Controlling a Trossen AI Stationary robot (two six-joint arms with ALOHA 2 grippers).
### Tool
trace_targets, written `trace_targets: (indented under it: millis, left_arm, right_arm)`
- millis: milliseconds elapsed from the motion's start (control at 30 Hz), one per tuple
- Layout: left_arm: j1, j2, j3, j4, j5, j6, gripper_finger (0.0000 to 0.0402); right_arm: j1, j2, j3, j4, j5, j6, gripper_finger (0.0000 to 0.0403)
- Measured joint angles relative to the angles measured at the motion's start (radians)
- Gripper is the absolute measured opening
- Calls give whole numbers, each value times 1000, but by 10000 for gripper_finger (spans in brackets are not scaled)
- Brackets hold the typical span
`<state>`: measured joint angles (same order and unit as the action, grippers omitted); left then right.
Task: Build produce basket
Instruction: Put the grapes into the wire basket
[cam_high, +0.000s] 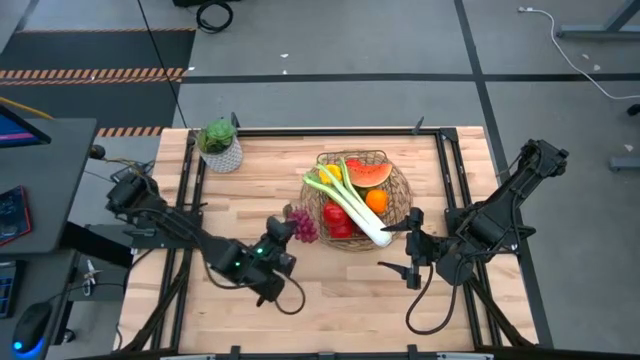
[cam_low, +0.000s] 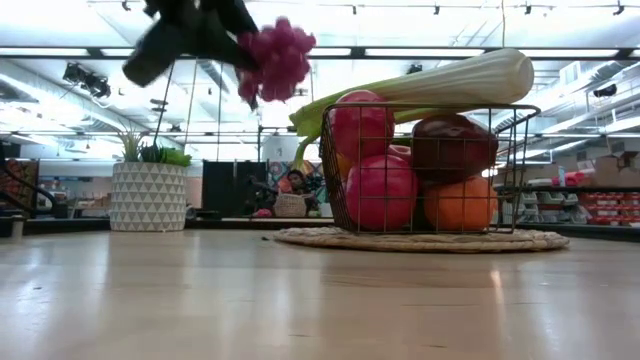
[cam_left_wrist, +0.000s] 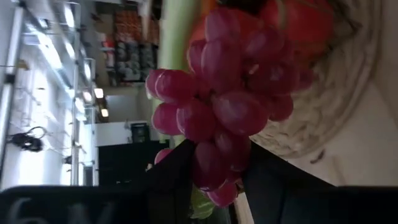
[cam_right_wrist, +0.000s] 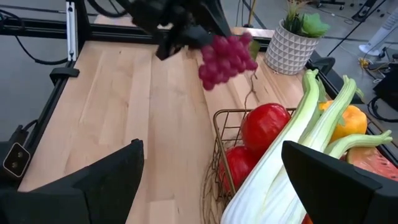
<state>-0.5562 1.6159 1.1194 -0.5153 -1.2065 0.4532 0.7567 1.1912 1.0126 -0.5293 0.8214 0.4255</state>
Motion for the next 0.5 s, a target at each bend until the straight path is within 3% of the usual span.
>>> trace_targets:
  millis: [233, 367, 500]
  left_arm:
    - [-51, -35, -1, 123, -140, 129, 125]
    - [-64, -35, -1, 232, -227, 309, 125]
    - [-65, -34, -1, 317, -233, 511, 125]
  right_arm:
    - [0, 0, 0, 6, 1, -10, 384]
    - [0, 0, 0, 20, 2, -21, 384]
    - [0, 0, 0, 28, 3, -29, 384]
